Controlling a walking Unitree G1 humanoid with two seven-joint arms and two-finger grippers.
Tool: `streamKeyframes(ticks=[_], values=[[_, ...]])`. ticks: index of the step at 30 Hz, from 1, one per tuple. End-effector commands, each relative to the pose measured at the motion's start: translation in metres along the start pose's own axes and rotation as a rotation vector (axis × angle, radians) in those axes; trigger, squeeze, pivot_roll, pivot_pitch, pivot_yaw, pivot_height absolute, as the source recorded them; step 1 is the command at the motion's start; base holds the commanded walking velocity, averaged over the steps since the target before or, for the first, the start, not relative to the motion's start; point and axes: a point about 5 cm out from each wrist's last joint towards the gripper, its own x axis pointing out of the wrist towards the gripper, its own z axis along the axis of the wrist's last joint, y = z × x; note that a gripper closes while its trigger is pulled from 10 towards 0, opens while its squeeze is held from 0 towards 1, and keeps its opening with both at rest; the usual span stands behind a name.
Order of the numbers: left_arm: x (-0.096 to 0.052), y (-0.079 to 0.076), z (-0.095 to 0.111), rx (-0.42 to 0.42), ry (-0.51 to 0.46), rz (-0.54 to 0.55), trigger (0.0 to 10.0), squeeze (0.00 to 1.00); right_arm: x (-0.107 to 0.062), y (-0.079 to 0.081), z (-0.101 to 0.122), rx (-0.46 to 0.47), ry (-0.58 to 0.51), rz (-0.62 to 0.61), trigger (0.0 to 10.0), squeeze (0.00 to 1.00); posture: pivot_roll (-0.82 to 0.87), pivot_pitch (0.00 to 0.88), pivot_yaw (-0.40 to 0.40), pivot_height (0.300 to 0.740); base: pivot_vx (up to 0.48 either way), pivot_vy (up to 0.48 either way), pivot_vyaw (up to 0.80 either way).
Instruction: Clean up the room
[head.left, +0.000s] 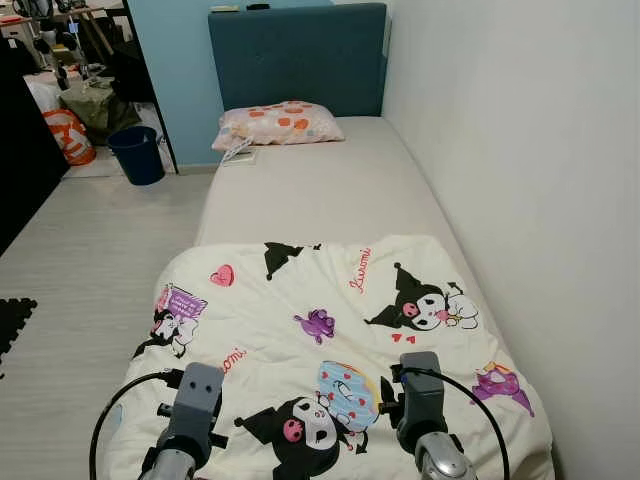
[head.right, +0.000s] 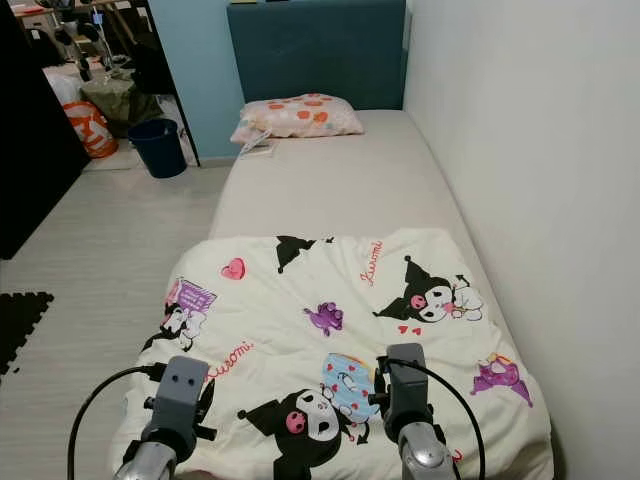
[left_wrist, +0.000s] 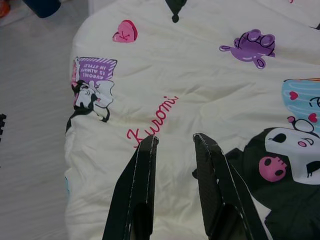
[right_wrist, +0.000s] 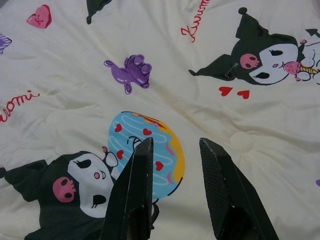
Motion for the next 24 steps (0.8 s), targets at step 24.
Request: streamKeyframes(ticks=[24], values=[[-0.0107, -0.0026, -0.0047, -0.012, 0.003, -0.020, 10.0, 0.00, -0.0032, 0.0055, -0.0074, 0.005, 0.018, 0.019, 10.0, 0.00, -0.05, 0.107, 0.011, 0.740, 0.000, 0.399, 0.00]])
